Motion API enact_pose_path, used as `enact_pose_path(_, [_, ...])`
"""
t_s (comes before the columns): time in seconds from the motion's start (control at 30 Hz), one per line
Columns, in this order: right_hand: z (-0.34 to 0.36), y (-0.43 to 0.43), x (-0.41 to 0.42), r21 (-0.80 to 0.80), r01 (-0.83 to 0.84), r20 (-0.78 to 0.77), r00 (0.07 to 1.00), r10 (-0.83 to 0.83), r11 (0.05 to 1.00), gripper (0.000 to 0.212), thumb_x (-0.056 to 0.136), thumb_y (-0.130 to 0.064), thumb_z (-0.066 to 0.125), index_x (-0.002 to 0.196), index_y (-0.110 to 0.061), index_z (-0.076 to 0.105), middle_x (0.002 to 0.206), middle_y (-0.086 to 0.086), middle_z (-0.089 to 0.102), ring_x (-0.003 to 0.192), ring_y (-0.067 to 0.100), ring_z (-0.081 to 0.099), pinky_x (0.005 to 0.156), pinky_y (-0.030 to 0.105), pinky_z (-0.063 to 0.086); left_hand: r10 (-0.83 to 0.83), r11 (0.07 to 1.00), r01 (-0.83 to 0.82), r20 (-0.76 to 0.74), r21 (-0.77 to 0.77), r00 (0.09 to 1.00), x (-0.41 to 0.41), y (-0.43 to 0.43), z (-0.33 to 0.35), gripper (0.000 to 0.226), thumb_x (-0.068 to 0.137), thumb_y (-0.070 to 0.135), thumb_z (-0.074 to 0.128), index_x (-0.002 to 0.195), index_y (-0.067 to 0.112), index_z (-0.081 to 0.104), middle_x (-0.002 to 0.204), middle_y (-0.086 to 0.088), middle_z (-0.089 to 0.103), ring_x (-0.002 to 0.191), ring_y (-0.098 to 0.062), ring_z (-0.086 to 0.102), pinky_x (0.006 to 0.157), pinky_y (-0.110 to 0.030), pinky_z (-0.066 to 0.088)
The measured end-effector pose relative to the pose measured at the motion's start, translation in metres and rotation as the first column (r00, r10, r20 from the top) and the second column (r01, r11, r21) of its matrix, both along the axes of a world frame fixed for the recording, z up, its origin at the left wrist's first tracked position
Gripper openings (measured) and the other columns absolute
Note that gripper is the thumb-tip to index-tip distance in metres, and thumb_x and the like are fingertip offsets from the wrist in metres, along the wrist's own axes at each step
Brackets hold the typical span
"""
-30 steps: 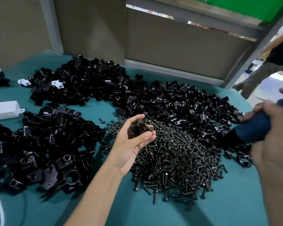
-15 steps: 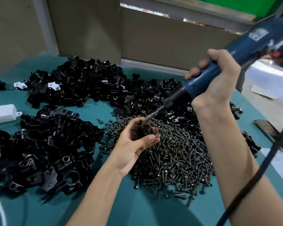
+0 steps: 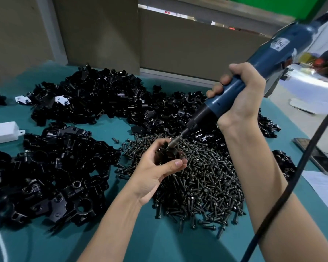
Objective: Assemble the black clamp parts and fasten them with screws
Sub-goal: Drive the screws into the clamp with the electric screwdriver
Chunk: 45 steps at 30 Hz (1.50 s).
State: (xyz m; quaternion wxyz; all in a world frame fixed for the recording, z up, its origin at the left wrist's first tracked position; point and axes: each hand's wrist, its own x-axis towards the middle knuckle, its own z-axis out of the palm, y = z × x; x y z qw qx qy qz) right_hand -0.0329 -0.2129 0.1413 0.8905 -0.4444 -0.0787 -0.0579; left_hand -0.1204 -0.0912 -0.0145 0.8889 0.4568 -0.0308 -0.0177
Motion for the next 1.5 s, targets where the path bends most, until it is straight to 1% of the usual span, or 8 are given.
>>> enact_pose_path(0.17, [-0.0028, -0.0015, 0.0036, 0.009, -0.004, -0.019, 1.000, 0.004, 1.000, 0.017, 0.084, -0.004, 0.057, 0.073, -0.014, 0.047, 0.057, 0.001, 0.047, 0.043, 0.014, 0.042, 0.047, 0.025, 0.042, 0.034, 0.993, -0.035, 0.014, 0.115, 0.999, -0.0008, -0.0004, -0.0003, 0.045, 0.065, 0.009, 0.086, 0.102, 0.029, 0.069, 0.097, -0.003, 0.075, 0.102, -0.029, 0.072, 0.105, -0.047, 0.049])
enact_pose_path(0.47, [-0.0062, -0.0032, 0.0072, 0.040, -0.013, -0.060, 0.998, 0.016, 0.999, 0.018, 0.085, -0.006, 0.055, 0.071, -0.014, 0.047, 0.056, 0.001, 0.046, 0.042, 0.014, 0.041, 0.046, 0.024, 0.041, 0.042, 0.984, -0.042, 0.008, 0.175, 0.999, 0.0004, -0.0019, -0.0034, 0.053, 0.064, 0.014, 0.088, 0.111, 0.021, 0.064, 0.099, -0.003, 0.075, 0.102, -0.030, 0.072, 0.100, -0.042, 0.054])
enact_pose_path(0.6, [-0.0065, -0.0027, 0.0062, 0.042, -0.010, -0.069, 0.998, 0.013, 0.999, 0.017, 0.084, -0.006, 0.056, 0.072, -0.013, 0.047, 0.056, 0.001, 0.046, 0.042, 0.013, 0.041, 0.046, 0.024, 0.041, 0.053, 0.974, -0.054, 0.010, 0.218, 0.999, 0.0008, -0.0012, -0.0052, 0.046, 0.066, 0.012, 0.086, 0.102, 0.031, 0.066, 0.098, 0.000, 0.074, 0.102, -0.028, 0.071, 0.105, -0.046, 0.049])
enact_pose_path(0.8, [-0.0074, -0.0023, 0.0052, 0.042, -0.011, -0.067, 0.998, 0.014, 0.999, 0.017, 0.084, -0.005, 0.055, 0.071, -0.013, 0.047, 0.057, 0.001, 0.045, 0.042, 0.014, 0.041, 0.046, 0.024, 0.041, 0.053, 0.979, -0.051, -0.005, 0.199, 0.999, 0.0023, -0.0023, -0.0082, 0.044, 0.067, 0.012, 0.084, 0.101, 0.030, 0.061, 0.092, 0.004, 0.074, 0.091, -0.027, 0.071, 0.079, -0.031, 0.057])
enact_pose_path(1.03, [-0.0080, -0.0031, 0.0054, 0.042, -0.009, -0.067, 0.998, 0.012, 0.999, 0.018, 0.083, -0.005, 0.056, 0.072, -0.013, 0.046, 0.057, 0.002, 0.044, 0.042, 0.014, 0.040, 0.046, 0.025, 0.040, 0.033, 0.977, -0.030, -0.008, 0.212, 0.999, 0.0025, -0.0022, -0.0082, 0.053, 0.060, 0.027, 0.091, 0.102, 0.028, 0.059, 0.092, 0.002, 0.074, 0.088, -0.027, 0.071, 0.076, -0.031, 0.057])
enact_pose_path(1.13, [-0.0086, -0.0032, 0.0061, 0.041, -0.009, -0.068, 0.998, 0.012, 0.999, 0.018, 0.083, -0.004, 0.057, 0.071, -0.013, 0.046, 0.057, 0.002, 0.045, 0.042, 0.014, 0.040, 0.046, 0.025, 0.040, 0.031, 0.976, -0.028, -0.009, 0.214, 0.999, 0.0031, -0.0015, -0.0092, 0.051, 0.065, 0.020, 0.091, 0.103, 0.026, 0.058, 0.093, 0.002, 0.074, 0.089, -0.027, 0.072, 0.077, -0.032, 0.058])
enact_pose_path(1.33, [-0.0094, -0.0018, 0.0068, 0.035, -0.013, -0.072, 0.997, 0.015, 0.999, 0.017, 0.083, -0.004, 0.056, 0.072, -0.012, 0.046, 0.057, 0.002, 0.045, 0.042, 0.014, 0.040, 0.047, 0.025, 0.040, 0.026, 0.973, -0.026, 0.006, 0.228, 1.000, 0.0026, -0.0013, -0.0093, 0.053, 0.069, 0.015, 0.086, 0.111, 0.019, 0.052, 0.092, 0.001, 0.074, 0.090, -0.027, 0.074, 0.100, -0.050, 0.051])
enact_pose_path(1.5, [-0.0076, 0.0002, 0.0064, 0.026, -0.004, -0.074, 0.997, 0.006, 1.000, 0.017, 0.083, -0.004, 0.056, 0.074, -0.013, 0.044, 0.057, 0.002, 0.044, 0.042, 0.014, 0.039, 0.047, 0.025, 0.039, 0.014, 0.978, -0.017, 0.018, 0.206, 1.000, 0.0015, -0.0012, -0.0070, 0.063, 0.060, 0.026, 0.089, 0.110, 0.018, 0.052, 0.092, 0.000, 0.075, 0.094, -0.027, 0.074, 0.102, -0.044, 0.052])
